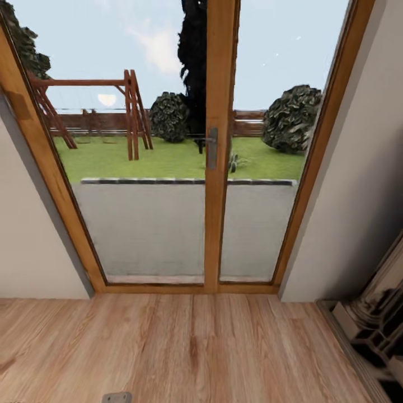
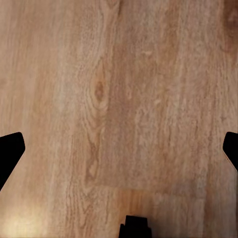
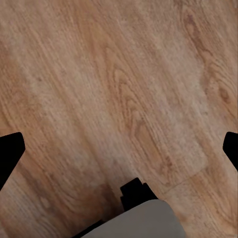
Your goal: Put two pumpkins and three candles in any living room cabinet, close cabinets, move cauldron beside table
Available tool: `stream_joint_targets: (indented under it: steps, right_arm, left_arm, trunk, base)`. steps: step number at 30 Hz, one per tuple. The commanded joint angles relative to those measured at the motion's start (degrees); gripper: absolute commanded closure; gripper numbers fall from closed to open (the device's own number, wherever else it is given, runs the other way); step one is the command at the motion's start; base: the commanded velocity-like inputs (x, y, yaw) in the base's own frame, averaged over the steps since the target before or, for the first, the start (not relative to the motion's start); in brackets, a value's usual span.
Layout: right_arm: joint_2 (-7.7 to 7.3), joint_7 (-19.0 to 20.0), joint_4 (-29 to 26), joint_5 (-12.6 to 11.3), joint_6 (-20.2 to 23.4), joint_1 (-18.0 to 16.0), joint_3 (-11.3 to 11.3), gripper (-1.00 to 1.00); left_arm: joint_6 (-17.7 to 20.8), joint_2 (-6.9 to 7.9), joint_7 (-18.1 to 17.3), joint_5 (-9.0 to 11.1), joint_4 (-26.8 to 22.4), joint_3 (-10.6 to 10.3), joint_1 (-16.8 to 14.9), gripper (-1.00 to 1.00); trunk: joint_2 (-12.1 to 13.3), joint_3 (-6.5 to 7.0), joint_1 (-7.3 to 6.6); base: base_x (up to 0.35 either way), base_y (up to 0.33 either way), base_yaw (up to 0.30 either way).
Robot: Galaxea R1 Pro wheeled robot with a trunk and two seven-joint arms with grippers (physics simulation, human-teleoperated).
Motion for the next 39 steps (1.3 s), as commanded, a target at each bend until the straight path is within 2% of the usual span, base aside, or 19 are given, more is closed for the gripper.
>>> stream_joint_targets:
  steps: [1,22,39]
  right_arm:
    - [0.04,0.00,0.00,0.00,0.00,-0.01,0.00,-1.00]
    - [0.21,0.00,0.00,0.00,0.01,0.02,0.13,-1.00]
    - [0.21,-0.01,-0.01,0.00,0.01,0.00,0.17,-1.00]
  left_arm:
    - [0.00,0.00,0.00,0.00,0.00,0.00,0.00,-1.00]
    - [0.00,-0.09,0.00,0.00,0.00,0.00,0.00,-1.00]
    - [-0.06,-0.26,0.00,-0.02,0.00,0.00,0.00,-1.00]
  trunk:
    - [0.00,0.04,0.00]
    - [0.00,0.78,0.00]
    - [0.00,1.38,0.00]
  base:
    - [0.258,-0.104,0.258]
    - [0.044,-0.010,0.267]
    - [0.133,-0.063,0.269]
